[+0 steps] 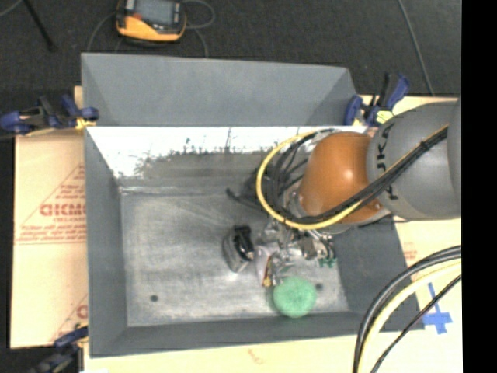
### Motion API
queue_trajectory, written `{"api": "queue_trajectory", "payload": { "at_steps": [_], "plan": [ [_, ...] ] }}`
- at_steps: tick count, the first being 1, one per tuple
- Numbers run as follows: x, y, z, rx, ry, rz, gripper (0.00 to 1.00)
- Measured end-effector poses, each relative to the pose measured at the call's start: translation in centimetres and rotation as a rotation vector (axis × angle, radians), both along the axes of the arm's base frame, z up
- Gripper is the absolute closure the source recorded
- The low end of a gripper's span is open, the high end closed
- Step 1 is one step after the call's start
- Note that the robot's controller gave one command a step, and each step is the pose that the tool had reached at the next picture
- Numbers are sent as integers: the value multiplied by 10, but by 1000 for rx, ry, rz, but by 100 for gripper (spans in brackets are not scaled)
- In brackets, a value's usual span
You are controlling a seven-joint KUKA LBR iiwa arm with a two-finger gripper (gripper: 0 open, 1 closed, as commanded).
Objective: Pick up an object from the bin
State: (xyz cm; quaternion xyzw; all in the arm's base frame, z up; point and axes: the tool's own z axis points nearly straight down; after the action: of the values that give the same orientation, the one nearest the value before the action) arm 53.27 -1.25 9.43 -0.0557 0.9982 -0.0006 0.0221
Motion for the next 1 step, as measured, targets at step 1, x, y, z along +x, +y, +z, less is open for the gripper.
{"api": "queue_trajectory", "payload": {
  "at_steps": [1],
  "plan": [
    [0,0,0,0,0,0,100]
  ]
}}
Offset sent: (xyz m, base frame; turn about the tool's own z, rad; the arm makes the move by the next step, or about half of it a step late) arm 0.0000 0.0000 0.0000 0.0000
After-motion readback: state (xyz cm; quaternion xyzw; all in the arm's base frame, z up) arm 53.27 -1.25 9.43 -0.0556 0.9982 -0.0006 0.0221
